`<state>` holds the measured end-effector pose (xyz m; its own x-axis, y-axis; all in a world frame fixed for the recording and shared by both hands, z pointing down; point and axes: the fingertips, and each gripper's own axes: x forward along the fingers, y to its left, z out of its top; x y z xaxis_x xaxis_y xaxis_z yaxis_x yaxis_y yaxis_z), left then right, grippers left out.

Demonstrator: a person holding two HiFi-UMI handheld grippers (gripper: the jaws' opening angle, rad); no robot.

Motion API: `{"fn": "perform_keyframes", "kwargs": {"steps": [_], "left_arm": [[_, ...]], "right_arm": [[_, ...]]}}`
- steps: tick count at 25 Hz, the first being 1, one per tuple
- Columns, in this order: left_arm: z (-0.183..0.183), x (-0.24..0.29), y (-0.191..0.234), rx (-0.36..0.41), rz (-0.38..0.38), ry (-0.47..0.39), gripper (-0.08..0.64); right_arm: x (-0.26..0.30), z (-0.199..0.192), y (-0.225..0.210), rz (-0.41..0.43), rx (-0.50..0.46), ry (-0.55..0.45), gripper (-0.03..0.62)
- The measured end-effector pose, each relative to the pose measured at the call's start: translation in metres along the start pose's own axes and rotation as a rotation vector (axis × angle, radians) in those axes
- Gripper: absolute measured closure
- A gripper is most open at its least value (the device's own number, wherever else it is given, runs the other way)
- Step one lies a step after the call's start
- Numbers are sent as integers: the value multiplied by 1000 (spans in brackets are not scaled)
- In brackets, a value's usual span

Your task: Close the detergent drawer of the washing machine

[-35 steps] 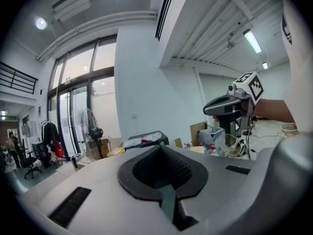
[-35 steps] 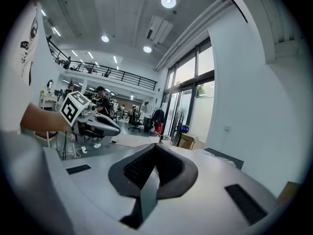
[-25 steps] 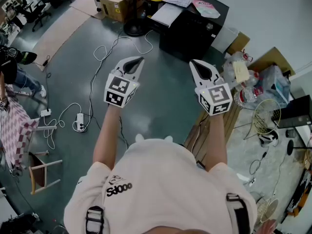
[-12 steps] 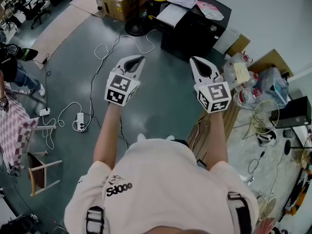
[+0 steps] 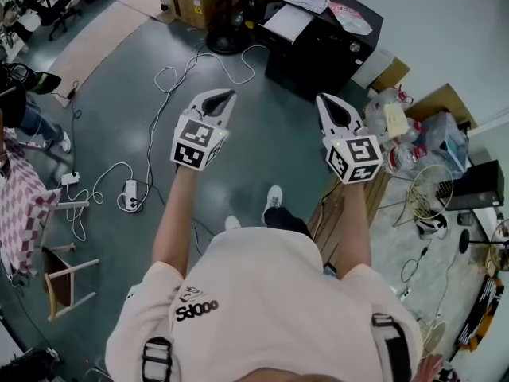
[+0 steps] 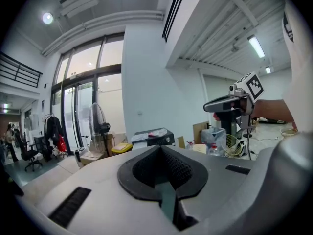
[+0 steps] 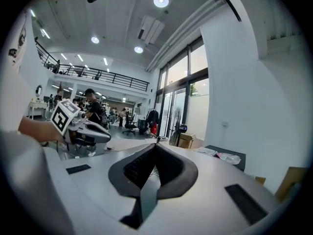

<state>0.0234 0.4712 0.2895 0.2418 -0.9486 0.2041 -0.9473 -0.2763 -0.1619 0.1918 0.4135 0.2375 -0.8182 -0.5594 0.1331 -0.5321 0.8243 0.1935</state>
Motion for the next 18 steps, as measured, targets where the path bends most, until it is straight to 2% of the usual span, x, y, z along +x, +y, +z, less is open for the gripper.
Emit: {"fn": "perform_keyframes", "kwargs": {"steps": [4, 9, 13, 18], "left_arm": [[-3, 17, 11, -17, 23, 17, 541], [3, 59, 31, 4, 59, 41, 541], [16, 116, 57, 11, 91, 42, 541], [36, 194, 84, 32, 113, 40, 541]], "right_arm": [[22, -11, -26, -18, 24, 23, 598], [61, -17, -63, 48, 47, -6, 598], [103, -15, -111, 98, 63, -33, 598], [153, -13, -175, 121, 66, -51, 598]]}}
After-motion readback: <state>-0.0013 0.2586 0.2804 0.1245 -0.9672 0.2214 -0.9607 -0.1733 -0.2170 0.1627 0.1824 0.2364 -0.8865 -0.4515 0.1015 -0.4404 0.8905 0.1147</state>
